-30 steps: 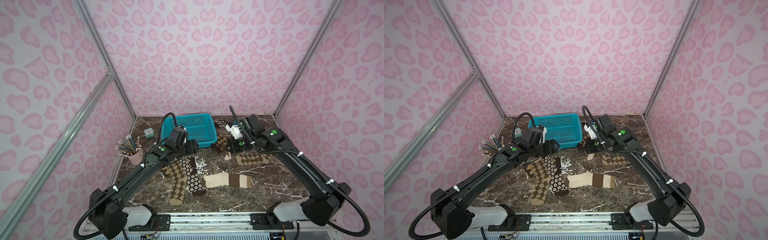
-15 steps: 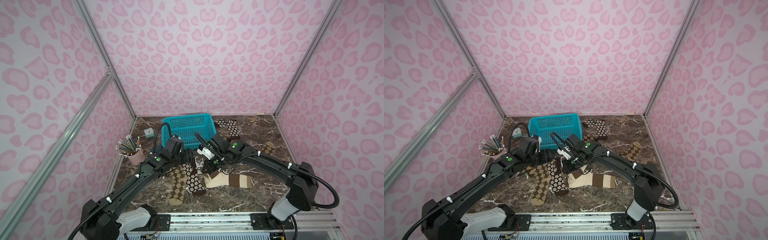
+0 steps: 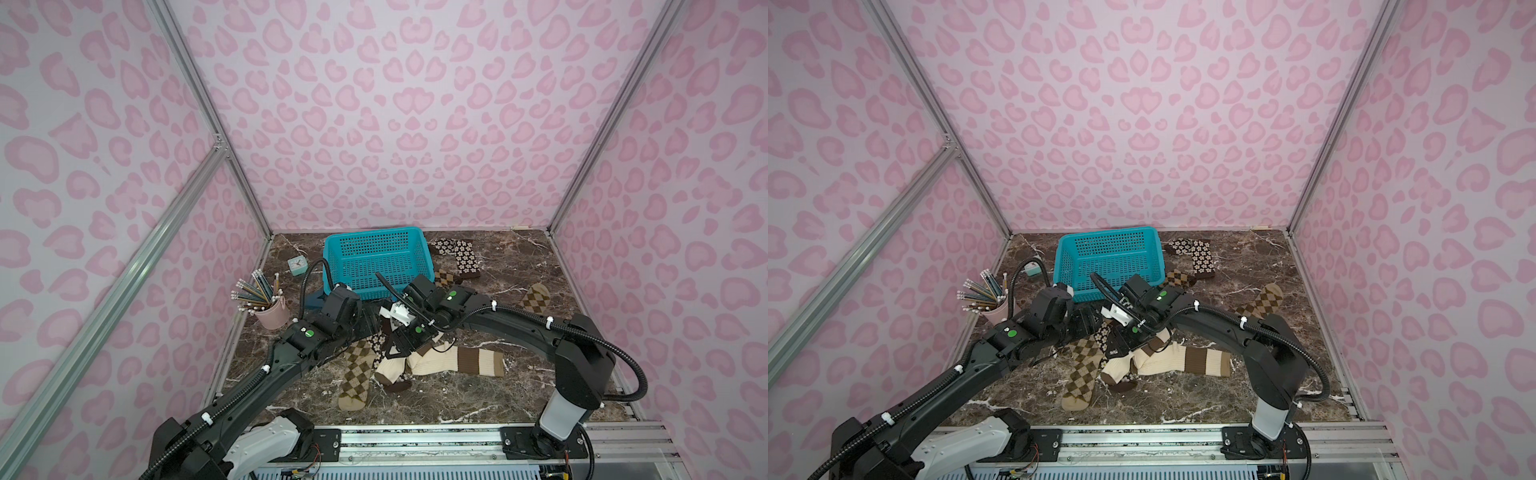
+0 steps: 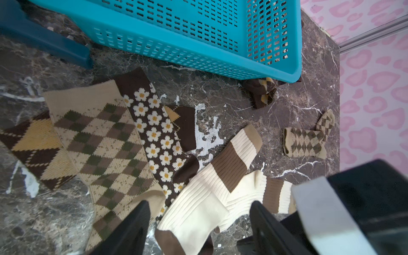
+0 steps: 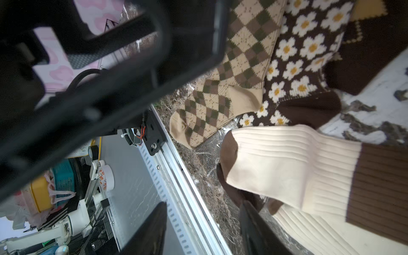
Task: Place the socks together as a pair
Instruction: Place the sock at the center of the board.
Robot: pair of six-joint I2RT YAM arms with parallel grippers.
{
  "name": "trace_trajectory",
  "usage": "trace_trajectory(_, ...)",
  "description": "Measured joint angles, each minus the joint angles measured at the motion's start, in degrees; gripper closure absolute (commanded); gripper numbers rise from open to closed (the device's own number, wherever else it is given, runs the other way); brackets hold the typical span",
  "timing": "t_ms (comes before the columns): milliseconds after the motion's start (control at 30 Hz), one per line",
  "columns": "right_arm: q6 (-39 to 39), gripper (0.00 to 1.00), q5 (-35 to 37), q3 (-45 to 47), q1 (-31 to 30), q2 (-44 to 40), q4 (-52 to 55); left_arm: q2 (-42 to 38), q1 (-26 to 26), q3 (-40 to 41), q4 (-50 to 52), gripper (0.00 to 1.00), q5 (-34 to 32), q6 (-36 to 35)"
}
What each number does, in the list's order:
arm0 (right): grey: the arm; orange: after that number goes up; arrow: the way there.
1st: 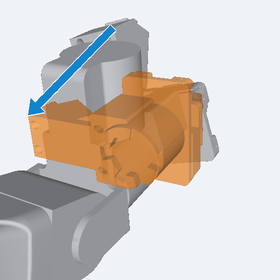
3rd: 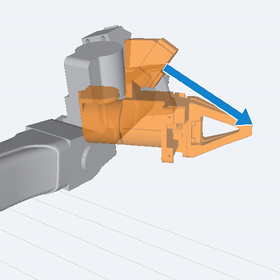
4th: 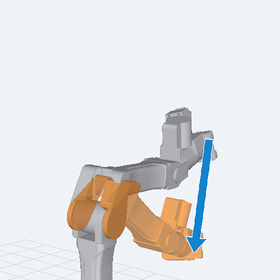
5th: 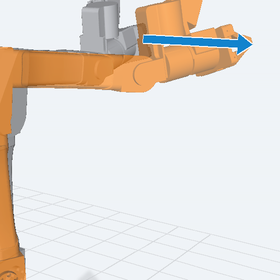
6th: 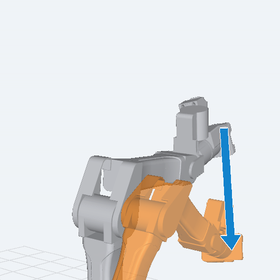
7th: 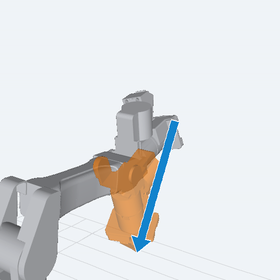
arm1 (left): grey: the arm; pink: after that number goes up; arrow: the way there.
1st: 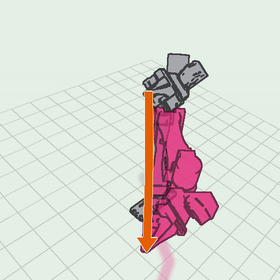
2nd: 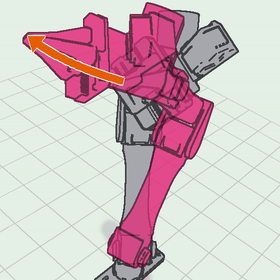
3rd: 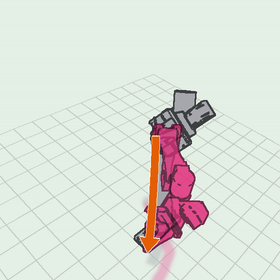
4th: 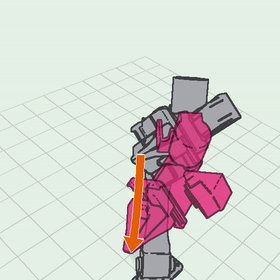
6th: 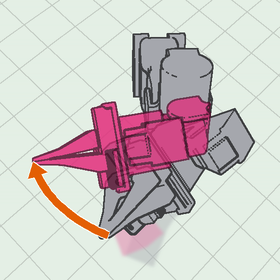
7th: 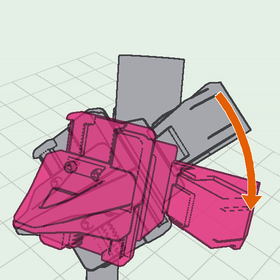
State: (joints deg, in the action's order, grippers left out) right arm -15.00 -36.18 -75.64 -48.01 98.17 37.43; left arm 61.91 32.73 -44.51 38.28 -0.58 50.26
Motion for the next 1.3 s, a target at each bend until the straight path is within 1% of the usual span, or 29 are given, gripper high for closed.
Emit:
trace_trajectory(100, -0.02, 0.35, -1.42, 3.96, 2.80, -3.80, 0.04, -0.15, 0.79, 0.24, 0.02, 0.25, -0.02, 0.90)
trace_trajectory(167, 0.04, 0.35, -1.60, 6.14, 5.31, -6.43, 0.59, 0.35, 2.27, 0.22, -0.02, 0.25, 0.00, 1.40)
trace_trajectory(233, 0.24, 0.34, -1.42, 8.13, 8.46, -8.76, 1.14, 1.60, 4.11, 0.22, 0.00, 0.25, 0.37, 2.32)
trace_trajectory(300, 0.42, 0.32, -1.03, 10.60, 13.05, -10.86, 1.36, 3.61, 6.69, 0.22, 0.07, 0.25, 0.85, 3.52)
trace_trajectory(400, 0.48, 0.29, 0.46, 13.51, 19.30, -12.17, 0.83, 6.40, 9.88, 0.42, 0.81, 0.26, 2.84, 5.44)
trace_trajectory(533, 1.55, 0.28, 3.17, 14.75, 23.12, -10.60, -1.51, 9.03, 12.20, 2.23, 1.38, 0.28, 5.18, 8.79)
trace_trajectory(800, 2.36, 0.29, 4.81, 15.78, 29.05, -4.98, -8.66, 11.85, 12.70, 7.96, 0.59, 0.32, 8.04, 16.04)
trace_trajectory(933, 2.89, 0.30, 4.72, 16.15, 30.56, -3.08, -10.32, 13.07, 12.72, 10.05, -2.58, 0.35, 8.11, 18.95)
trace_trajectory(1067, 3.74, 0.31, 4.48, 16.57, 31.52, -1.64, -11.80, 15.04, 11.69, 10.40, -4.48, 0.41, 8.17, 19.67)
trace_trajectory(1233, 4.00, 0.32, 3.32, 17.59, 32.63, 0.04, -13.99, 17.55, 9.11, 10.43, -5.99, 0.54, 7.63, 19.67)
trace_trajectory(1300, 3.93, 0.33, 2.71, 17.66, 32.59, 0.76, -14.47, 18.64, 8.68, 10.16, -6.01, 0.58, 7.13, 19.15)
